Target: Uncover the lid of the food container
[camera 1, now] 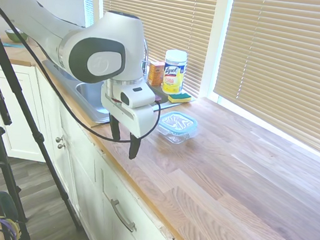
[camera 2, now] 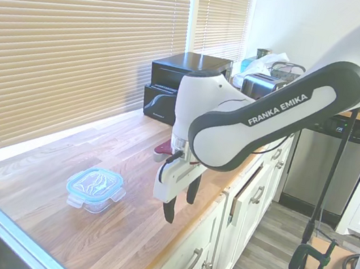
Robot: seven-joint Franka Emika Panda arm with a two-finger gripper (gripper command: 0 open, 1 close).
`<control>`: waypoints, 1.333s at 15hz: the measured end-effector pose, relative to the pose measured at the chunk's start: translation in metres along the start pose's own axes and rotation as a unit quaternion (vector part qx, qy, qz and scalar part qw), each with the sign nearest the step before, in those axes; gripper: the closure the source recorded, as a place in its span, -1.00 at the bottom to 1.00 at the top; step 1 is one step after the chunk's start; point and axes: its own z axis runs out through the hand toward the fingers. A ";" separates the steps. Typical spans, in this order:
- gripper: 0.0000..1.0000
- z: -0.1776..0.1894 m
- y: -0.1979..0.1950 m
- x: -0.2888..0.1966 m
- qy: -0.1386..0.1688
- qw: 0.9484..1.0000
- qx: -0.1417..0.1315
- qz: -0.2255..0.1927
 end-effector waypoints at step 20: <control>-1.00 -0.042 -0.152 0.024 0.025 0.999 0.038 -0.012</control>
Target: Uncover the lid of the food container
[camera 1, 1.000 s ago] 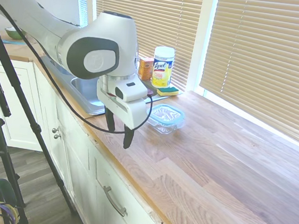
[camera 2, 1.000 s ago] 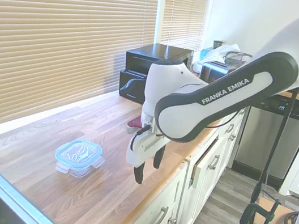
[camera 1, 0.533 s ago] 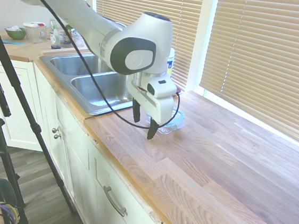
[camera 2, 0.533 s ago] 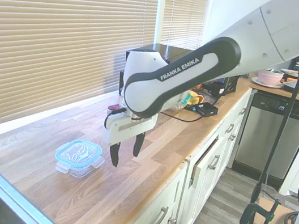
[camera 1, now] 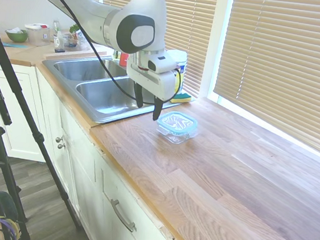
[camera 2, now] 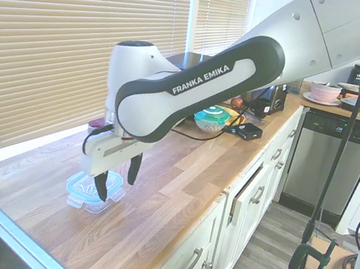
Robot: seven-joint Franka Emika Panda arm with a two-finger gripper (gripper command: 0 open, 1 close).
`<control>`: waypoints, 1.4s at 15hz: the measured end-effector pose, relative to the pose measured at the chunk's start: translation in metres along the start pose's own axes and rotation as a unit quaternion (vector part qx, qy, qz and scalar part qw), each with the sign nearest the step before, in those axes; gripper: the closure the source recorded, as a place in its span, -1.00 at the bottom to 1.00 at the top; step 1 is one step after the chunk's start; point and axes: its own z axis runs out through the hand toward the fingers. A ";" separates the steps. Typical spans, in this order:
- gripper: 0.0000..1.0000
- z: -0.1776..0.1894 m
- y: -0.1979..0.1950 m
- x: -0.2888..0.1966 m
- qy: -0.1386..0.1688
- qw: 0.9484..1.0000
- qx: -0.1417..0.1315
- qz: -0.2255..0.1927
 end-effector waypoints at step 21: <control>-1.00 0.086 -0.106 -0.133 0.388 0.877 -0.198 -0.202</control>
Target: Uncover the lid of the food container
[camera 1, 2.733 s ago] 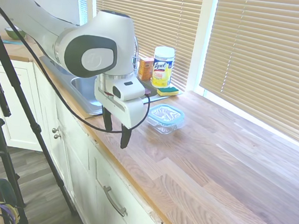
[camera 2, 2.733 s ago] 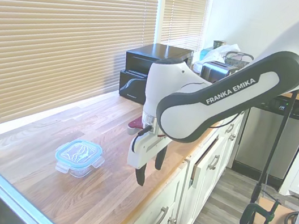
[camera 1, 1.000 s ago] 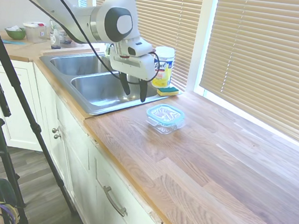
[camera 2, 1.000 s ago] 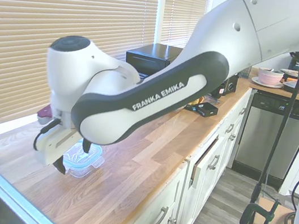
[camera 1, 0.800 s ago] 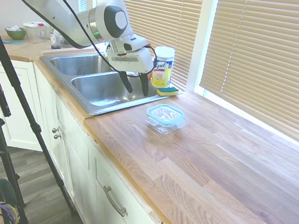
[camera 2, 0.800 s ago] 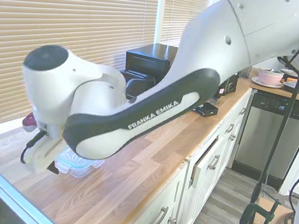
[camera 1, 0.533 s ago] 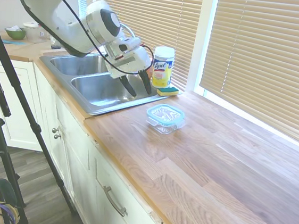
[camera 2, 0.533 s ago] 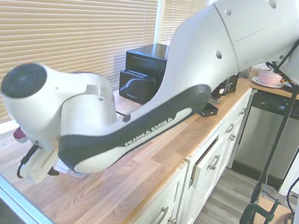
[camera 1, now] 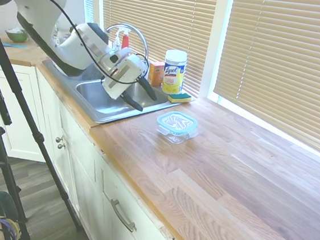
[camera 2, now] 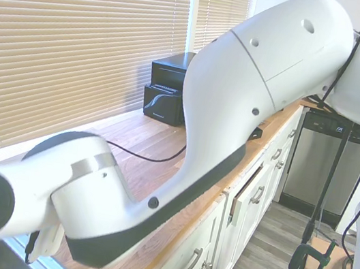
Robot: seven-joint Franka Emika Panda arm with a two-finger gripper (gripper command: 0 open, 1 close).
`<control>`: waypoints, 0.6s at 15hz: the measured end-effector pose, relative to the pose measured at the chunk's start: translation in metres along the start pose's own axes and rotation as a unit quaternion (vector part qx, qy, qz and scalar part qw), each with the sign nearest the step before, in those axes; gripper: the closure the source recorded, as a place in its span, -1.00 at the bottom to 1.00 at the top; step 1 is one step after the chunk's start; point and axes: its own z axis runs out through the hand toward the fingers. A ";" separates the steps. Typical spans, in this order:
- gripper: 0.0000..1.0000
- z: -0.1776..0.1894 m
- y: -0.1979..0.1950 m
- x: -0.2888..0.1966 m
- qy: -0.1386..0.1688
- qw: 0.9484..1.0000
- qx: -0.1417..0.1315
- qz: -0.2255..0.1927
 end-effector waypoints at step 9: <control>-1.00 0.049 -0.033 -0.017 0.094 0.994 -0.041 0.037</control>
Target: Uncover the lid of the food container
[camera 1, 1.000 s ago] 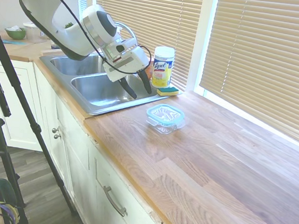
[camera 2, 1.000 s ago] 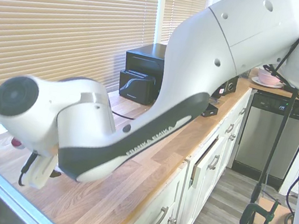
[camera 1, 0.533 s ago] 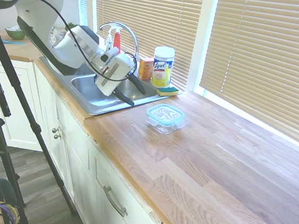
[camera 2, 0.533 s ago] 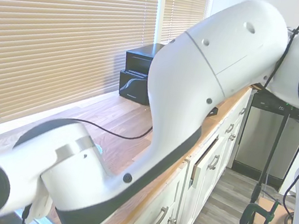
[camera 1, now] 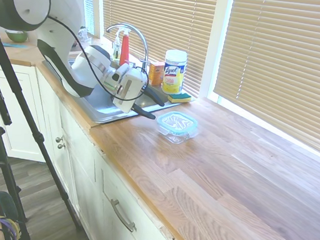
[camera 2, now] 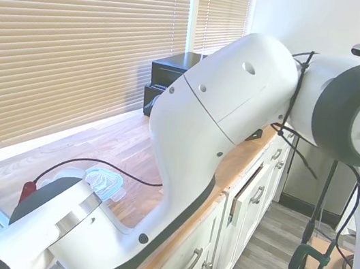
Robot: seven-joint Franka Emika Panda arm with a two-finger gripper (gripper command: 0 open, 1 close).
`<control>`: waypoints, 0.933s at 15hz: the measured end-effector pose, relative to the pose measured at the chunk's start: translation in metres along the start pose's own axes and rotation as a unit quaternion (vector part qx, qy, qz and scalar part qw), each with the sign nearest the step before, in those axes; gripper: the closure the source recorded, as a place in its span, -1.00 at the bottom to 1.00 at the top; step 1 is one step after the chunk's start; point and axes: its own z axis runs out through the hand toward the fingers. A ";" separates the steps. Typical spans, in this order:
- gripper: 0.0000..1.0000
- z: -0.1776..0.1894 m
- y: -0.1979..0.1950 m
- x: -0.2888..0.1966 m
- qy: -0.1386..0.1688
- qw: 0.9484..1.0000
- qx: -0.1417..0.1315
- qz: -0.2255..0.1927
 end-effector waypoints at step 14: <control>-1.00 0.025 -0.027 0.009 0.009 0.998 -0.065 0.006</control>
